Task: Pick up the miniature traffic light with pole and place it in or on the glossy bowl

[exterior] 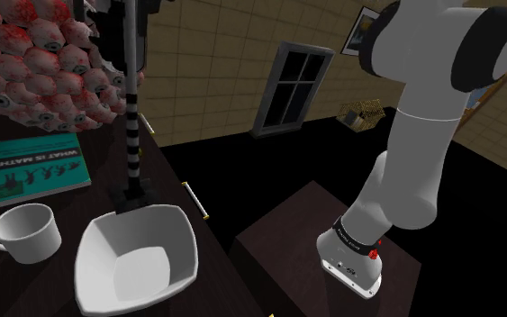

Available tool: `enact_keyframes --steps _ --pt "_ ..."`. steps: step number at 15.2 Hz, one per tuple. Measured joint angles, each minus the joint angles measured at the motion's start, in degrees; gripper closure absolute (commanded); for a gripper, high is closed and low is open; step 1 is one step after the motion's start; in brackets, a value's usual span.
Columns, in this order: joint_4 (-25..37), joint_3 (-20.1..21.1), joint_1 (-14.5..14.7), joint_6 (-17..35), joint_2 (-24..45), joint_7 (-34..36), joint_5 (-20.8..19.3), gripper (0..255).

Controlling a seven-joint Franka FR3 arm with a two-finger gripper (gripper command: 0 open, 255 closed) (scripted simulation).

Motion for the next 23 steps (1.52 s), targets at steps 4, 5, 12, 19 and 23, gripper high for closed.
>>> enact_keyframes --steps 4,5,12,19,23 --pt "11.92 -0.35 10.14 -8.45 4.24 3.77 -5.05 255" --pt "15.99 -0.87 13.34 -10.86 5.81 4.16 -6.76 255" --pt "0.2 1.51 4.38 -1.96 -0.99 5.65 -0.25 255" --pt "-12.33 2.11 -1.71 6.57 -6.31 5.03 4.74 255" --pt "-18.18 2.07 -4.1 10.76 -8.88 4.33 7.0 255"
